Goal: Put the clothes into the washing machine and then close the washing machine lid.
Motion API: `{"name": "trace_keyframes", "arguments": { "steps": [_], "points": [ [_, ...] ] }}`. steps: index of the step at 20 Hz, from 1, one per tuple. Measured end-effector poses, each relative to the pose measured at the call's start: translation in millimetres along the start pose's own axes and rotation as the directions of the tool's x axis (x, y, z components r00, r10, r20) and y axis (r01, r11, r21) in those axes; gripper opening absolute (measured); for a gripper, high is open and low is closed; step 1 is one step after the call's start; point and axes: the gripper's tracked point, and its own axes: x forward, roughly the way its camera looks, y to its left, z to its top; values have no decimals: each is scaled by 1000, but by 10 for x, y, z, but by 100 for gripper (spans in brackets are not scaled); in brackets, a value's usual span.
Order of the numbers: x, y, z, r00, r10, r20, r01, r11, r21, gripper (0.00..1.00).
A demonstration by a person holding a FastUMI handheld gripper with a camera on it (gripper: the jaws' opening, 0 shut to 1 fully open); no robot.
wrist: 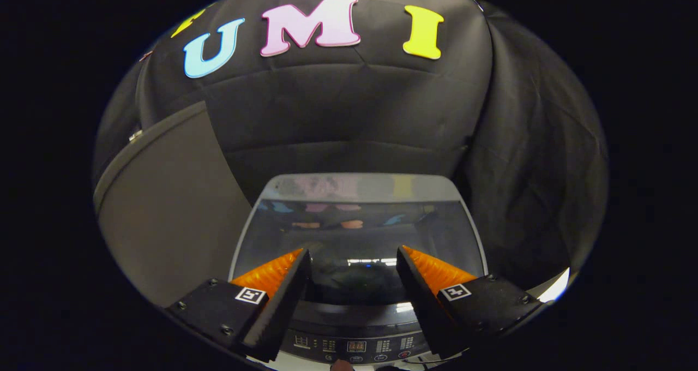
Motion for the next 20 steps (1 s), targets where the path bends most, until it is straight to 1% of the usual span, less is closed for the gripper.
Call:
{"name": "trace_keyframes", "arguments": {
  "steps": [2,5,7,11,15,17,19,20],
  "points": [
    [-177,52,353,997,9,82,-10,1000,17,100],
    [-607,127,940,974,18,226,-24,999,24,100],
    [-833,209,1322,947,27,320,-33,999,14,100],
    [-1327,372,1909,883,58,465,-63,998,-6,99],
    [-1664,465,2293,827,72,557,-91,996,6,99],
    [-1778,451,2379,813,70,579,-93,996,10,99],
    [-1815,431,2408,809,66,584,-95,995,19,99],
    [-1840,440,2430,802,68,594,-98,995,19,99]
  ]
}}
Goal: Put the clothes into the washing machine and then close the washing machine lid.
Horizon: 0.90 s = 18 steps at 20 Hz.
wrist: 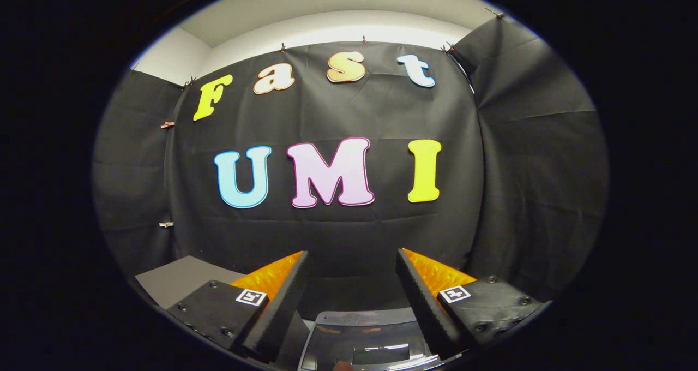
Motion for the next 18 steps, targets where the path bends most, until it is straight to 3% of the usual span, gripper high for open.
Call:
{"name": "trace_keyframes", "arguments": {
  "steps": [18],
  "points": [
    [74,-121,126,999,-18,40,18,1000,-14,99]
  ]
}}
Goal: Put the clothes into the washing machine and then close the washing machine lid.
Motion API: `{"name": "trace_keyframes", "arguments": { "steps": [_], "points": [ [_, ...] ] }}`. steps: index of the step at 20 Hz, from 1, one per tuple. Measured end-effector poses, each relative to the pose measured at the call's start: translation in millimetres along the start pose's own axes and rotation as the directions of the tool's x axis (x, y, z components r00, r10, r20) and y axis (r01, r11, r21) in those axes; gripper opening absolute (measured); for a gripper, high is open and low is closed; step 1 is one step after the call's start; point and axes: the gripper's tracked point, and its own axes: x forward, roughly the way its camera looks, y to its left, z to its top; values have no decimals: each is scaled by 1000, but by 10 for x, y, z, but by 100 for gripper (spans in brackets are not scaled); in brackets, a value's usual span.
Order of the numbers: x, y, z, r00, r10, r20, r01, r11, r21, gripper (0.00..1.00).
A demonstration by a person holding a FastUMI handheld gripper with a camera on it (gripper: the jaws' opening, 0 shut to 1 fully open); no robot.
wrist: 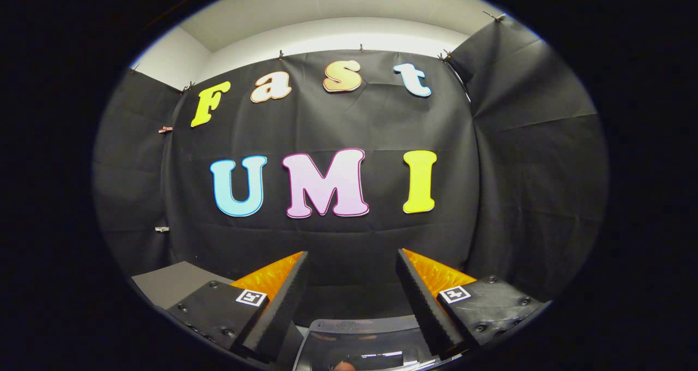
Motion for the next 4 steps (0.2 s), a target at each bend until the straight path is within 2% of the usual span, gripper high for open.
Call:
{"name": "trace_keyframes", "arguments": {
  "steps": [4],
  "points": [
    [1,31,-21,1000,1,-3,-1,1000,5,99]
  ]
}}
